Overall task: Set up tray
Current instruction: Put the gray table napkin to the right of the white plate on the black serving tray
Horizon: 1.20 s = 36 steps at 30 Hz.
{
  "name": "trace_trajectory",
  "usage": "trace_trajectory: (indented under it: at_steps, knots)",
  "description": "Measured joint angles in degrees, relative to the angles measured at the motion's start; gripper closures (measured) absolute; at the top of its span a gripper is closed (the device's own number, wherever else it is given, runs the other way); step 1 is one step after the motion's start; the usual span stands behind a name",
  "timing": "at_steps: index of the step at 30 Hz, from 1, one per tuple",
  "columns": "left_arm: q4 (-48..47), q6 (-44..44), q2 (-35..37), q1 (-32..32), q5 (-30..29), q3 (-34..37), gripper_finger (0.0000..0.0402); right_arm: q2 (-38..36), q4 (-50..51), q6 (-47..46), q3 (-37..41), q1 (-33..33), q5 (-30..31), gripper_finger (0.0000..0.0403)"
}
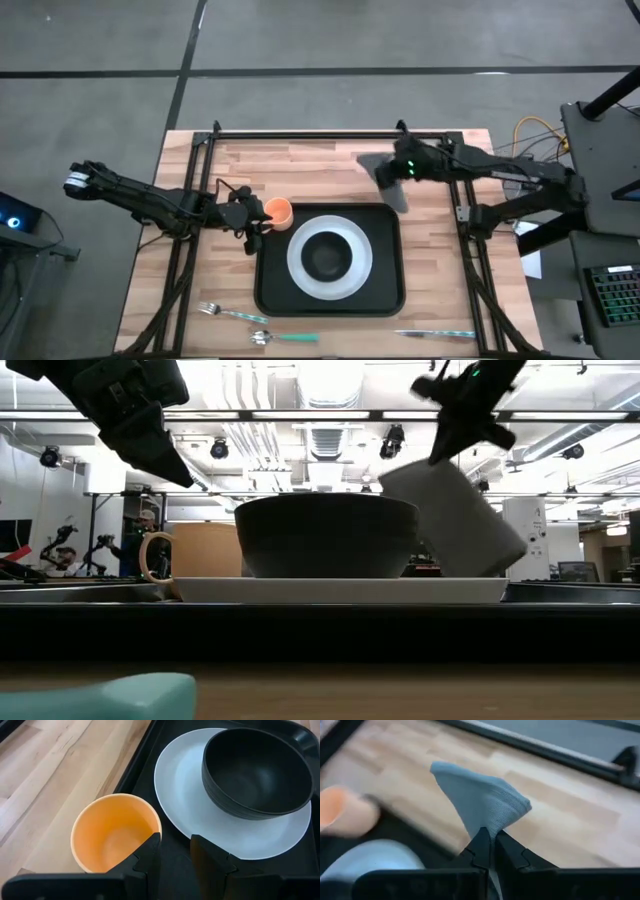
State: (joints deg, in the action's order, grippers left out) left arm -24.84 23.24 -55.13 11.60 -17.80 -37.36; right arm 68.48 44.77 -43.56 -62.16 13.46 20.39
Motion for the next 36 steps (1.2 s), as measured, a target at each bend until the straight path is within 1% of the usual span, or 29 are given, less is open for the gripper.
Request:
trace_trajectory:
  at_steps: [5,11,13,16,20,25,27,30,32,36]
  knots:
    - [0.02,0.63,0.00,0.00,0.00,0.00,0.0315,-6.28,0.05,-2.87,2.85,-7.59,-0.38,0.0395]
    - [0.02,2.33,0.00,0.00,0.01,0.00,0.0315,-11.72,0.05,-6.17,4.65,-17.05,4.43,0.0395]
    - [0.02,2.58,0.00,0.00,0.01,0.00,0.0315,-12.86,0.04,-6.26,4.65,-20.37,6.86,0.0395]
    - [0.02,2.84,0.00,0.00,0.00,0.00,0.0315,-14.01,0.01,-6.68,4.14,-25.20,8.98,0.0395]
    - [0.01,2.88,0.00,0.00,0.02,0.00,0.0315,-14.27,0.05,-10.61,3.30,-32.90,13.69,0.0395]
    - [-0.01,3.53,0.00,0.00,-0.09,0.00,0.0315,-10.84,1.74,-16.18,1.44,-45.18,24.61,0.0395]
    - [0.02,4.12,0.00,0.00,-0.13,0.00,0.0315,-8.42,1.71,-20.16,0.85,-49.36,29.63,0.0395]
    - [-0.01,4.96,0.00,0.00,-0.20,0.00,0.0315,-3.98,1.73,-27.90,-0.06,-54.46,35.48,0.0395]
    - [-0.01,5.37,0.00,0.00,-0.20,0.00,0.0315,-0.66,1.70,-32.85,-0.55,-56.97,37.82,0.0395]
    - [0.02,6.04,0.02,0.00,-0.22,0.17,0.0315,5.65,1.74,-40.79,-2.63,-60.82,39.87,0.0395]
